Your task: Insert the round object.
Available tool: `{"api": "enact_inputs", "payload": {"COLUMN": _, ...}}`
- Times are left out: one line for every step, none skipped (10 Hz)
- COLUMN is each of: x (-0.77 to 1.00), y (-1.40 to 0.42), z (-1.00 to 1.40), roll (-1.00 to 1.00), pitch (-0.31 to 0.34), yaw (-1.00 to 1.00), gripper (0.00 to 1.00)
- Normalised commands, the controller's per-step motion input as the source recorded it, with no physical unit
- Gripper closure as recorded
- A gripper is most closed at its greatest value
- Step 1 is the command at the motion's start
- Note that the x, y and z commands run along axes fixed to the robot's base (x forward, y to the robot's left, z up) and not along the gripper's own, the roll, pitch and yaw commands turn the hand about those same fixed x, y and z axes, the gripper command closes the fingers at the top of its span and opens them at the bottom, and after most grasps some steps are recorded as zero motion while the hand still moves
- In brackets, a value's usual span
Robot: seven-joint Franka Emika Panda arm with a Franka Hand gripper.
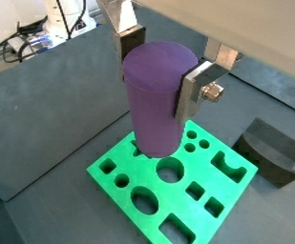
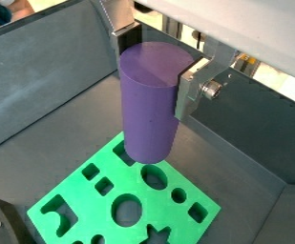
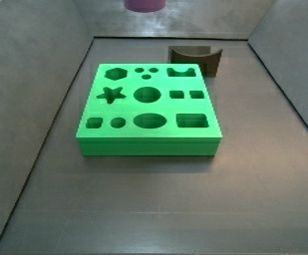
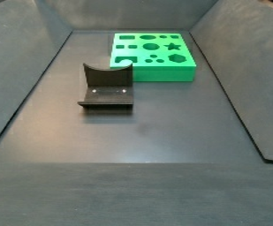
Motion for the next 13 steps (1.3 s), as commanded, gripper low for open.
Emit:
{"api": "enact_inputs", "payload": {"x": 0.18, "y": 0.33, "z": -1.0, "roll": 0.01, "pitch": 0.0, "yaw": 0.0, "gripper": 1.0}}
{"api": "enact_inputs", "payload": {"x": 0.2, "y": 0.37, "z": -1.0, "roll": 0.01, "pitch": 0.0, "yaw": 0.0, "gripper": 1.0}}
{"api": "enact_inputs", "payload": {"x": 0.16, "y": 0.4, "z": -1.0, "roll": 0.01, "pitch": 0.0, "yaw": 0.0, "gripper": 1.0}}
{"api": "enact_inputs", "payload": {"x": 0.11, "y": 0.4, "z": -1.0, "roll": 0.0, "pitch": 0.0, "yaw": -0.01, "gripper": 1.0}}
{"api": "enact_inputs", "payload": {"x": 0.0, "y": 0.41, "z": -1.0, "roll": 0.0, "pitch": 0.0, "yaw": -0.08, "gripper": 1.0}}
{"api": "enact_inputs", "payload": {"x": 0.01, "y": 0.39, "z": -1.0, "roll": 0.0, "pitch": 0.0, "yaw": -0.07, "gripper": 1.0}}
{"api": "enact_inputs", "payload": {"x": 0.0, "y": 0.27, "z": -1.0, "roll": -0.06, "pitch": 0.0, "yaw": -0.09, "gripper": 1.0}}
{"api": "enact_inputs", "payload": {"x": 0.0, "y": 0.18, "z": -0.92, "roll": -0.14, "pitch": 0.0, "yaw": -0.09, "gripper": 1.0}}
{"api": "enact_inputs", "payload": {"x": 0.0, "y": 0.0, "z": -0.62, "roll": -0.26, "pitch": 0.0, "yaw": -0.09, "gripper": 1.0}}
{"api": "enact_inputs", "payload": {"x": 0.0, "y": 0.0, "z": -0.52, "roll": -0.29, "pitch": -0.037, "yaw": -0.14, "gripper": 1.0}}
{"api": "enact_inputs", "payload": {"x": 0.0, "y": 0.0, "z": -0.55, "roll": -0.28, "pitch": 0.0, "yaw": -0.13, "gripper": 1.0}}
{"api": "enact_inputs", "payload": {"x": -0.16, "y": 0.09, "z": -0.7, "roll": -0.24, "pitch": 0.0, "yaw": -0.16, "gripper": 1.0}}
{"api": "enact_inputs", "payload": {"x": -0.34, "y": 0.04, "z": -0.62, "roll": -0.2, "pitch": 0.0, "yaw": -0.22, "gripper": 1.0}}
